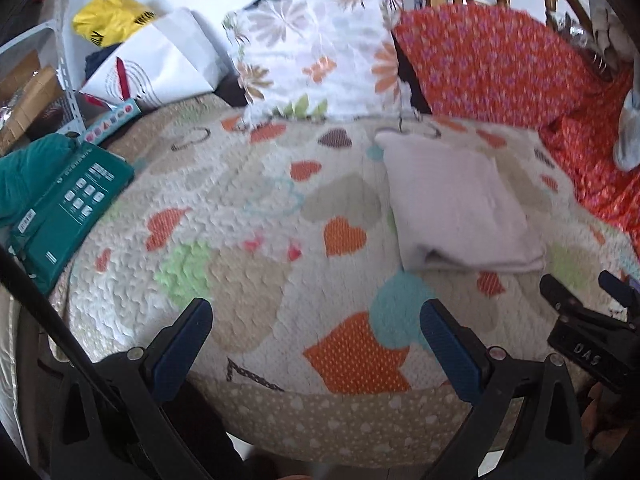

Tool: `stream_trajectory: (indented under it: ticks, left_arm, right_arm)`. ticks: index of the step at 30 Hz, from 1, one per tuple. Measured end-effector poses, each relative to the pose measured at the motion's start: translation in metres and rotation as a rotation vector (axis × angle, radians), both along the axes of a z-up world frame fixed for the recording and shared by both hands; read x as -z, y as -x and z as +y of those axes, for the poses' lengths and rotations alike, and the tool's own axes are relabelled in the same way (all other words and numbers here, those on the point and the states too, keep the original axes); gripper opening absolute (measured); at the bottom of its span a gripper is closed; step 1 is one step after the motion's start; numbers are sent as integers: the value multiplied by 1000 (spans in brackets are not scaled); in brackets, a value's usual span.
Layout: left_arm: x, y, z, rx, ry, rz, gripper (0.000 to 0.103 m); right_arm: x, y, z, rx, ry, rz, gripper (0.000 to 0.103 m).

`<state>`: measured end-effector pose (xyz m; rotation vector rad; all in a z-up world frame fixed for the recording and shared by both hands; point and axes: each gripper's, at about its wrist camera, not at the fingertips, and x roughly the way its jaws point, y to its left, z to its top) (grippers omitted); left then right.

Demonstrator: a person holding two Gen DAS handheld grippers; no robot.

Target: Fold small clothes

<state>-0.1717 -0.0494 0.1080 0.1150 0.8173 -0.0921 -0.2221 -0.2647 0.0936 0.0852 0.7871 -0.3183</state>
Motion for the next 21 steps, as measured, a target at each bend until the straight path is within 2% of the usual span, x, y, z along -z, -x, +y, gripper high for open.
stream_trajectory:
  ticks: [4,8,11,18,21]
  left_arm:
    - [12,-7,-12,18,-7,57,103]
    - [19,-13,-19,28,-21,77,103]
    - [25,-21,-20,30,0,117,103]
    - [36,-33,-16,25,31,174,103]
    - [40,-35,-12,11,25,195,103]
  right_arm:
    - [1,-2,-11,37,-77,-21,102]
    - [8,-11,-14,36,-124,14,102]
    - [11,-14,-12,33,-134,38,102]
    - [28,-25,-1,36,-8,65,102]
    - [36,-31,4,10,-2,74,102]
